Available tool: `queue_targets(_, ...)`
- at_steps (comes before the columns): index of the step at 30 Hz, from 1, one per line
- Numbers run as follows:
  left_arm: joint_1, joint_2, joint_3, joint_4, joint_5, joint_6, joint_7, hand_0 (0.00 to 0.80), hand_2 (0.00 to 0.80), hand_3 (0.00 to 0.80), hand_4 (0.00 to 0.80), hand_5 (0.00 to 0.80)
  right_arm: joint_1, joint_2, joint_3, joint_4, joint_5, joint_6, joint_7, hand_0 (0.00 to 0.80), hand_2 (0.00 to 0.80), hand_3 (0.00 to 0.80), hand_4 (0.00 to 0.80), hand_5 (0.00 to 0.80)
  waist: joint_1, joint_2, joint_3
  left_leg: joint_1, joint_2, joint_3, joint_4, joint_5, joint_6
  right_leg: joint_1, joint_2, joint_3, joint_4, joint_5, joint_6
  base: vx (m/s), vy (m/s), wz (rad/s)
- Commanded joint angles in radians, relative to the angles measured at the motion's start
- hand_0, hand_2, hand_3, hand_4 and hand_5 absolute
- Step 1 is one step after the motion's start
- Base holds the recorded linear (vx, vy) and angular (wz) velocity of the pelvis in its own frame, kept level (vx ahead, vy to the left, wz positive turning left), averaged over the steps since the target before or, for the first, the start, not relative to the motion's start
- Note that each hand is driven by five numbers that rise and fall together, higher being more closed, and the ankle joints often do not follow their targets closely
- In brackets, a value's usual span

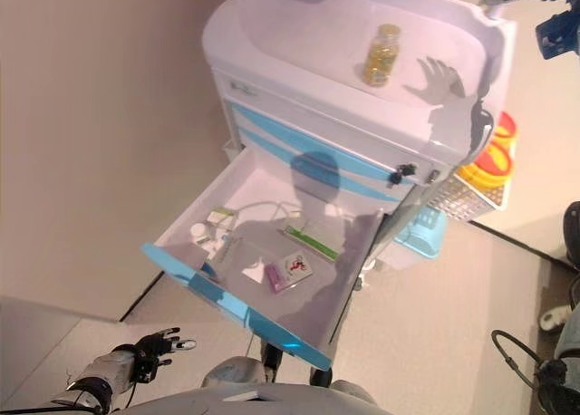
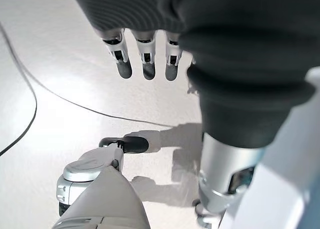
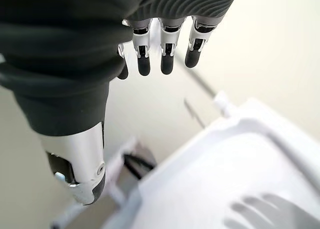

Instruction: Open the drawer and pick up the medicine

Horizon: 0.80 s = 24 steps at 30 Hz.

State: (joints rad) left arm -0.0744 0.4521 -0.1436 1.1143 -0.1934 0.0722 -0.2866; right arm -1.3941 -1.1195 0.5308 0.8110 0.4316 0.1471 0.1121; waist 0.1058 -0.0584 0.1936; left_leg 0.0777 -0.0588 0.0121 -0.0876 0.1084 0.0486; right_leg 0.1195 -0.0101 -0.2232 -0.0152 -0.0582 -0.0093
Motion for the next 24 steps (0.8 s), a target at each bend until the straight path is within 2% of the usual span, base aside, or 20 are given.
queue_targets(1, 0.017, 0.035, -0.049, 0.029, 0.04, -0.047, -0.001, 0.0, 0.0, 0.0, 0.0, 0.0, 0.079, -0.077, -0.093, -0.083, 0.134, -0.086, -0.053, 0.0, 0.0, 0.0, 0.0, 0.0, -0.034, -0.007, -0.091, 0.029, 0.005, 0.029, 0.046, -0.165, -0.028, -0.052, -0.04, 0.049, 0.09, -0.016, 0.074, -0.035, -0.046, -0.44)
queue_targets(2, 0.017, 0.034, -0.05, 0.028, 0.043, -0.05, 0.0, 0.0, 0.0, 0.0, 0.0, 0.0, 0.135, -0.078, -0.141, -0.103, 0.145, -0.093, -0.057, 0.0, 0.0, 0.0, 0.0, 0.0, -0.04, -0.007, -0.092, 0.03, 0.006, 0.033, 0.048, -0.166, -0.028, -0.054, -0.039, 0.054, 0.091, -0.016, 0.073, -0.038, -0.056, -0.38)
queue_targets(4, 0.016, 0.017, -0.044, 0.021, 0.055, -0.052, 0.006, 0.0, 0.0, 0.0, 0.0, 0.0, 0.369, -0.051, -0.327, -0.171, 0.177, -0.146, -0.062, 0.0, 0.0, 0.0, 0.0, 0.0, -0.075, 0.005, -0.091, 0.032, 0.01, 0.05, 0.049, -0.17, -0.026, -0.062, -0.034, 0.076, 0.096, -0.018, 0.075, -0.054, -0.063, -0.28)
queue_targets(6, 0.019, 0.008, -0.051, 0.016, 0.061, -0.058, 0.014, 0.0, 0.0, 0.0, 0.0, 0.0, 0.601, 0.016, -0.496, -0.255, 0.192, -0.18, -0.047, 0.0, 0.0, 0.0, 0.0, 0.0, -0.096, 0.009, -0.089, 0.033, 0.016, 0.064, 0.045, -0.17, -0.026, -0.068, -0.029, 0.093, 0.097, -0.019, 0.074, -0.059, -0.046, -0.32)
queue_targets(9, 0.022, -0.012, -0.048, 0.01, 0.067, -0.07, 0.021, 0.0, 0.0, 0.0, 0.0, 0.0, 0.888, 0.175, -0.647, -0.347, 0.174, -0.24, -0.011, 0.0, 0.0, 0.0, 0.0, 0.0, -0.129, 0.02, -0.086, 0.038, 0.021, 0.082, 0.039, -0.17, -0.024, -0.073, -0.023, 0.116, 0.095, -0.017, 0.075, -0.039, -0.039, -0.37)
queue_targets(10, 0.023, -0.025, -0.04, -0.001, 0.073, -0.067, 0.023, 0.0, 0.0, 0.0, 0.0, 0.0, 1.009, 0.273, -0.669, -0.391, 0.126, -0.278, 0.005, 0.0, 0.0, 0.0, 0.0, 0.0, -0.149, 0.029, -0.083, 0.039, 0.023, 0.095, 0.038, -0.171, -0.022, -0.074, -0.022, 0.126, 0.091, -0.015, 0.076, -0.026, -0.039, -0.29)
queue_targets(13, 0.033, -0.047, -0.034, -0.026, 0.078, -0.07, 0.032, 0.0, 0.0, 0.0, 0.0, 0.0, 1.206, 0.426, -0.678, -0.421, 0.033, -0.342, 0.04, 0.0, 0.0, 0.0, 0.0, 0.0, -0.176, 0.041, -0.079, 0.042, 0.027, 0.115, 0.038, -0.17, -0.02, -0.078, -0.017, 0.142, 0.09, -0.011, 0.076, -0.026, -0.018, -0.33)
queue_targets(16, 0.035, -0.068, -0.021, -0.045, 0.07, -0.07, 0.051, 0.0, 0.0, 0.0, 0.0, 0.0, 1.321, 0.529, -0.616, -0.376, -0.153, -0.408, -0.015, 0.0, 0.0, 0.0, 0.0, 0.0, -0.197, 0.048, -0.075, 0.043, 0.026, 0.127, 0.04, -0.169, -0.019, -0.081, -0.015, 0.148, 0.091, -0.008, 0.078, -0.013, -0.006, -0.24)
queue_targets(20, 0.042, -0.082, -0.016, -0.051, 0.081, -0.106, 0.05, 0.0, 0.0, 0.0, 0.0, 0.0, 1.417, 0.609, -0.479, -0.245, -0.371, -0.428, -0.027, 0.0, 0.0, 0.0, 0.0, 0.0, -0.208, 0.053, -0.066, 0.043, 0.028, 0.136, 0.043, -0.166, -0.021, -0.078, -0.015, 0.14, 0.087, -0.004, 0.076, -0.003, -0.016, -0.17)
queue_targets(23, 0.043, -0.09, -0.021, -0.031, 0.097, -0.154, 0.052, 0.0, 0.0, 0.0, 0.0, 0.0, 1.45, 0.661, -0.407, -0.126, -0.401, -0.438, -0.037, 0.0, 0.0, 0.0, 0.0, 0.0, -0.207, 0.056, -0.058, 0.04, 0.027, 0.131, 0.051, -0.164, -0.021, -0.077, -0.015, 0.133, 0.09, -0.004, 0.072, 0.014, -0.013, -0.1)
queue_targets(24, 0.04, -0.093, -0.023, -0.013, 0.096, -0.172, 0.055, 0.0, 0.0, 0.0, 0.0, 0.0, 1.45, 0.677, -0.393, -0.066, -0.409, -0.465, -0.056, 0.0, 0.0, 0.0, 0.0, 0.0, -0.204, 0.057, -0.056, 0.038, 0.027, 0.128, 0.053, -0.164, -0.021, -0.077, -0.014, 0.13, 0.093, -0.006, 0.07, 0.03, -0.017, 0.01)
